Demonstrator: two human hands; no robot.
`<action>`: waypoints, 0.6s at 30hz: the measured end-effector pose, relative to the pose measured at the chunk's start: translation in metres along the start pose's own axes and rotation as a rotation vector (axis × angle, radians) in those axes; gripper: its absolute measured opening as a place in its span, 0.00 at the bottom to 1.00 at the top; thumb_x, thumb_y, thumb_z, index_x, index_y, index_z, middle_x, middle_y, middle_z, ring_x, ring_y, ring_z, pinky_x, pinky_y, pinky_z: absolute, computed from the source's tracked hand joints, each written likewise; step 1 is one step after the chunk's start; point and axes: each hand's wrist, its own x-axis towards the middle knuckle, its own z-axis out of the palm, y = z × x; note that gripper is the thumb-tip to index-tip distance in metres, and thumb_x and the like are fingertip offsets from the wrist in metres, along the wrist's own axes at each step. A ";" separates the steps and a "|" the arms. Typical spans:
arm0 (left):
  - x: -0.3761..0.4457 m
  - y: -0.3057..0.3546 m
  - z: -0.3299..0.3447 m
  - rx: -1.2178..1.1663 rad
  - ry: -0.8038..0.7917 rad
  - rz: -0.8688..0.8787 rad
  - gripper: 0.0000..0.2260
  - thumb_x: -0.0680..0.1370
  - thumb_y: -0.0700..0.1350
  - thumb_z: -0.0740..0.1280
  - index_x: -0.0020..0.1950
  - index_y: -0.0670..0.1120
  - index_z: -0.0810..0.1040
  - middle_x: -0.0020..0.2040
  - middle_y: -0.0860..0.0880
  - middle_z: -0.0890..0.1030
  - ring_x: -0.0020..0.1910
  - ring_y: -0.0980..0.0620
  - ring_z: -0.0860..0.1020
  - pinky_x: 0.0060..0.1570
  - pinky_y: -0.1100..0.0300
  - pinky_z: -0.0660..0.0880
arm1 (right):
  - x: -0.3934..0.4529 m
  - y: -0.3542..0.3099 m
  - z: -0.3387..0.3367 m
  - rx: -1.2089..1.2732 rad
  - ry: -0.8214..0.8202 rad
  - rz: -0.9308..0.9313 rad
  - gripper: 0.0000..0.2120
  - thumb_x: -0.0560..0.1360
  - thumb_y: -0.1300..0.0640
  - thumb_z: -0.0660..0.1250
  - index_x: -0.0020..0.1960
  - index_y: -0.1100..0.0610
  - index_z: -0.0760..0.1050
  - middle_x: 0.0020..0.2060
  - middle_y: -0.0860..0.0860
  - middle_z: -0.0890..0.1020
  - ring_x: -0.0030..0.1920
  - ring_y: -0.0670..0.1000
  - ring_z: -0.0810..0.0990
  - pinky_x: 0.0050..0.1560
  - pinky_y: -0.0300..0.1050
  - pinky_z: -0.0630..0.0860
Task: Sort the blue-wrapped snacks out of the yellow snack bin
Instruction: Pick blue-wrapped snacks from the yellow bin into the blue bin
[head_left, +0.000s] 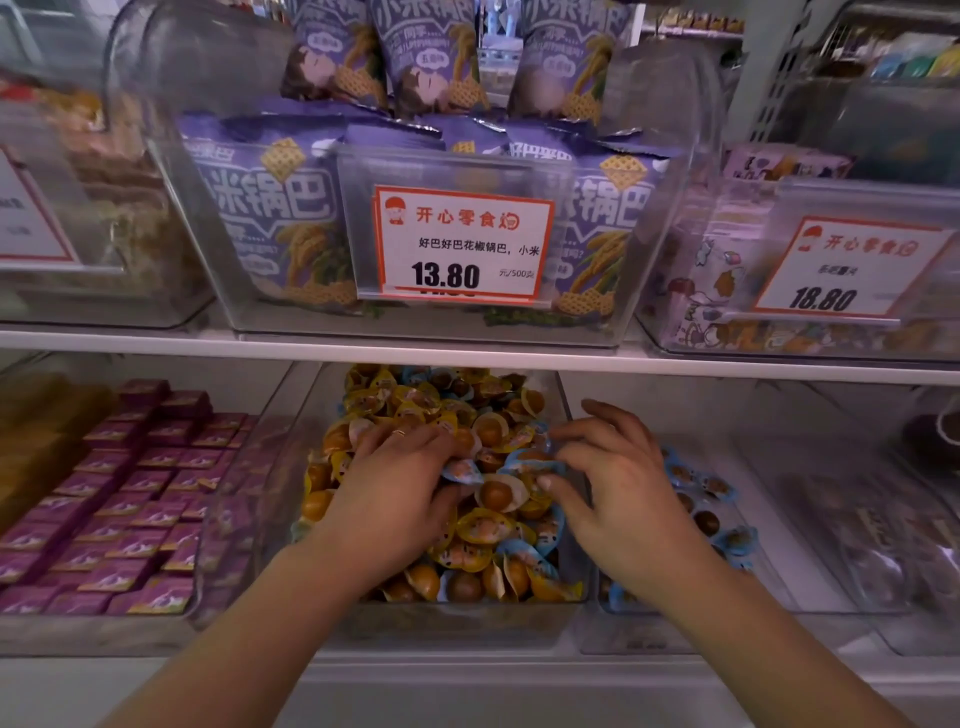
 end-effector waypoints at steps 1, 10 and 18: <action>0.001 -0.001 -0.001 -0.079 0.050 -0.036 0.12 0.78 0.51 0.68 0.61 0.54 0.79 0.55 0.56 0.81 0.57 0.51 0.78 0.65 0.48 0.67 | 0.000 -0.001 0.000 -0.006 0.017 0.003 0.07 0.73 0.55 0.74 0.50 0.56 0.84 0.55 0.49 0.82 0.69 0.58 0.70 0.68 0.62 0.68; -0.001 0.030 -0.014 -0.812 0.246 -0.221 0.10 0.77 0.55 0.66 0.57 0.58 0.80 0.50 0.64 0.84 0.52 0.65 0.80 0.50 0.69 0.76 | 0.002 -0.037 -0.010 -0.025 0.045 -0.019 0.03 0.72 0.55 0.70 0.44 0.54 0.82 0.40 0.47 0.80 0.46 0.50 0.77 0.46 0.43 0.74; -0.018 0.061 0.007 -0.608 0.265 -0.121 0.15 0.81 0.42 0.65 0.61 0.61 0.76 0.60 0.62 0.79 0.61 0.61 0.76 0.60 0.61 0.73 | 0.001 -0.072 -0.008 1.787 -0.199 0.804 0.11 0.72 0.68 0.59 0.47 0.64 0.80 0.47 0.60 0.83 0.49 0.55 0.83 0.53 0.52 0.79</action>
